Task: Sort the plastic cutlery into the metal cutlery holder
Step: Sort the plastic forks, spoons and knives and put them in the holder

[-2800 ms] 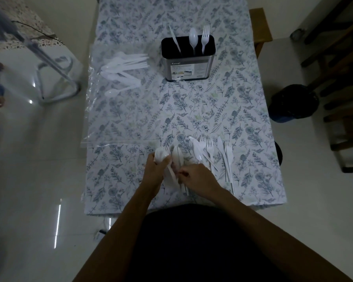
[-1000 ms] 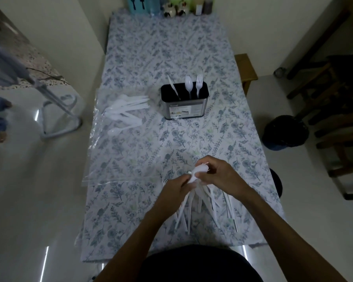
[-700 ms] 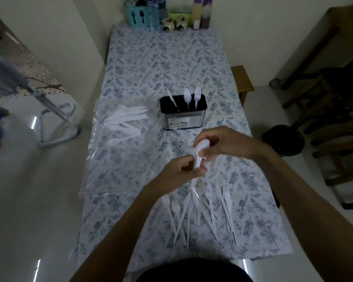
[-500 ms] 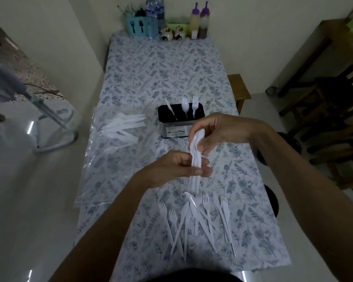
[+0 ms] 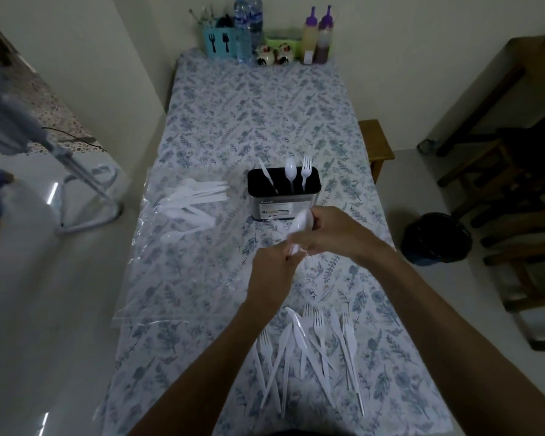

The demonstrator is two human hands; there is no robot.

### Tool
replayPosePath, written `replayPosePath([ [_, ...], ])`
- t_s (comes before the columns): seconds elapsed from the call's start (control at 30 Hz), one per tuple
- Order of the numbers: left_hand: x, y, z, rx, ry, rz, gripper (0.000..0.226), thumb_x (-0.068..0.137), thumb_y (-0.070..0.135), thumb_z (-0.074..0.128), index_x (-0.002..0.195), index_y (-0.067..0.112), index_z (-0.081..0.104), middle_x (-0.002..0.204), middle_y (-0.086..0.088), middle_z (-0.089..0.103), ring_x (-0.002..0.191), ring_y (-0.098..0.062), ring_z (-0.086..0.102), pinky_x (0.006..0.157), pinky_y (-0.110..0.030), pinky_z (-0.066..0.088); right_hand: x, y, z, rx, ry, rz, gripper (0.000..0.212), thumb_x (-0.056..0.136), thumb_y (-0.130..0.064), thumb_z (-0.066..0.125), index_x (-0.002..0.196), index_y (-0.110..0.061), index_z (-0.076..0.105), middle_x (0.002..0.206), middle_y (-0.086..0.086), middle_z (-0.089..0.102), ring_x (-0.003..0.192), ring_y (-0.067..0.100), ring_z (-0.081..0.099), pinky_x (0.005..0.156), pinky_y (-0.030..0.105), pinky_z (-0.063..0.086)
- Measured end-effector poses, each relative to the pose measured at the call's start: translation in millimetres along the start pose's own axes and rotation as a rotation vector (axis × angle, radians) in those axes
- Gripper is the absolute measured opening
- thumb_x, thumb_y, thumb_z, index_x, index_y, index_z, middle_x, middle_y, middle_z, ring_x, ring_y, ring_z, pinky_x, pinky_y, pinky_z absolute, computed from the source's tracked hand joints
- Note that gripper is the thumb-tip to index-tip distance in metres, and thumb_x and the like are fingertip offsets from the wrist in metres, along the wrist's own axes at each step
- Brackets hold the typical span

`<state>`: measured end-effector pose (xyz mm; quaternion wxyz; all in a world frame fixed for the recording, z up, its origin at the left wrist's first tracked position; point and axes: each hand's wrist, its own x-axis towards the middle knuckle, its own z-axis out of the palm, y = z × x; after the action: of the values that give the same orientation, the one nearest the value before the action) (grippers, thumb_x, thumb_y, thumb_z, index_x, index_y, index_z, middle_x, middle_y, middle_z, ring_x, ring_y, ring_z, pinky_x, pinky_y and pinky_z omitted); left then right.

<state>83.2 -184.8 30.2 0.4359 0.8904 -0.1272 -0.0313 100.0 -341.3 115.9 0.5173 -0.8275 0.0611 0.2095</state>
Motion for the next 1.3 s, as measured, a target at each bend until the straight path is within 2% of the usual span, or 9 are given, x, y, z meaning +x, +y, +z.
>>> replayPosePath([
  [0.13,44.2,29.5,-4.6,0.137,0.171,0.116,0.022,0.099,0.02,0.066,0.102,-0.001,0.071,0.07,-0.009,0.07,0.052,-0.011,0.055,0.049,-0.011,0.039,19.1,-32.0,-14.8,-0.241,0.304,-0.174,0.026,0.082,-0.037,0.079,0.078,-0.015,0.066,0.073,-0.008,0.067,0.061,0.0,0.061,0.056,0.013,0.042],
  [0.23,92.0,48.6,-21.8,0.147,0.223,0.148,0.025,0.098,0.023,0.067,0.102,-0.001,0.068,0.069,-0.001,0.059,0.057,-0.013,0.053,0.052,-0.018,0.04,46.9,-61.5,-47.6,-0.436,0.375,-0.316,0.044,0.08,-0.04,0.08,0.072,-0.005,0.055,0.072,0.007,0.056,0.061,0.013,0.049,0.049,0.014,0.03],
  [0.43,165.1,40.5,-52.6,0.075,-0.069,0.195,0.022,0.1,0.018,0.064,0.107,-0.002,0.068,0.09,-0.002,0.067,0.082,-0.016,0.063,0.072,-0.025,0.045,96.8,-79.1,-93.4,-0.42,0.305,-0.385,0.045,0.077,-0.035,0.084,0.074,0.004,0.061,0.072,0.008,0.063,0.067,0.019,0.061,0.051,0.016,0.04],
  [0.53,179.1,27.0,-52.7,0.138,-0.177,0.164,0.02,0.099,0.013,0.063,0.08,0.009,0.058,0.066,0.007,0.051,0.061,-0.013,0.05,0.057,-0.02,0.032,123.8,-63.6,-93.1,-0.442,0.241,-0.356,0.047,0.078,-0.038,0.083,0.074,0.002,0.059,0.079,0.015,0.07,0.072,0.024,0.067,0.06,0.034,0.047],
  [0.73,195.6,0.8,-25.3,0.044,-0.09,0.041,0.029,0.091,0.016,0.074,0.071,0.021,0.053,0.06,0.014,0.051,0.051,0.003,0.046,0.054,-0.013,0.034,160.0,-35.7,-90.7,-0.436,0.217,-0.368,0.046,0.077,-0.038,0.084,0.086,-0.002,0.055,0.078,0.006,0.06,0.069,0.015,0.051,0.053,0.018,0.032],
  [0.87,197.3,-7.1,-13.5,0.071,-0.073,0.015,0.028,0.088,0.012,0.075,0.071,0.013,0.052,0.058,0.012,0.048,0.05,0.001,0.044,0.052,-0.017,0.032,167.2,-20.1,-85.2,-0.374,0.179,-0.412,0.048,0.079,-0.036,0.082,0.112,-0.019,0.052,0.089,0.008,0.067,0.072,0.019,0.062,0.055,0.021,0.043],
  [1.03,182.5,-19.4,2.8,0.041,-0.001,-0.046,0.038,0.085,0.006,0.075,0.062,0.02,0.047,0.059,0.006,0.051,0.051,-0.001,0.05,0.058,-0.02,0.041,173.6,-0.1,-72.9,-0.336,0.102,-0.374,0.04,0.083,-0.031,0.079,0.115,-0.023,0.055,0.095,0.006,0.068,0.08,0.018,0.065,0.059,0.018,0.048],
  [1.17,169.4,-24.6,16.2,0.108,0.078,-0.062,0.024,0.09,0.016,0.075,0.074,0.01,0.057,0.079,-0.006,0.053,0.067,-0.018,0.052,0.065,-0.034,0.048,180.3,14.6,-64.8,-0.354,0.096,-0.354,0.036,0.083,-0.028,0.079,0.113,-0.021,0.06,0.105,0.007,0.069,0.093,0.022,0.067,0.078,0.038,0.059],
  [1.3,156.2,-25.2,24.4,0.139,0.077,-0.056,0.026,0.089,0.013,0.073,0.111,0.001,0.069,0.103,-0.01,0.056,0.092,-0.025,0.06,0.083,-0.037,0.054,188.9,29.9,-57.9,-0.507,0.157,-0.385,0.046,0.088,-0.03,0.076,0.129,-0.015,0.063,0.112,0.016,0.06,0.097,0.025,0.059,0.077,0.029,0.047],
])
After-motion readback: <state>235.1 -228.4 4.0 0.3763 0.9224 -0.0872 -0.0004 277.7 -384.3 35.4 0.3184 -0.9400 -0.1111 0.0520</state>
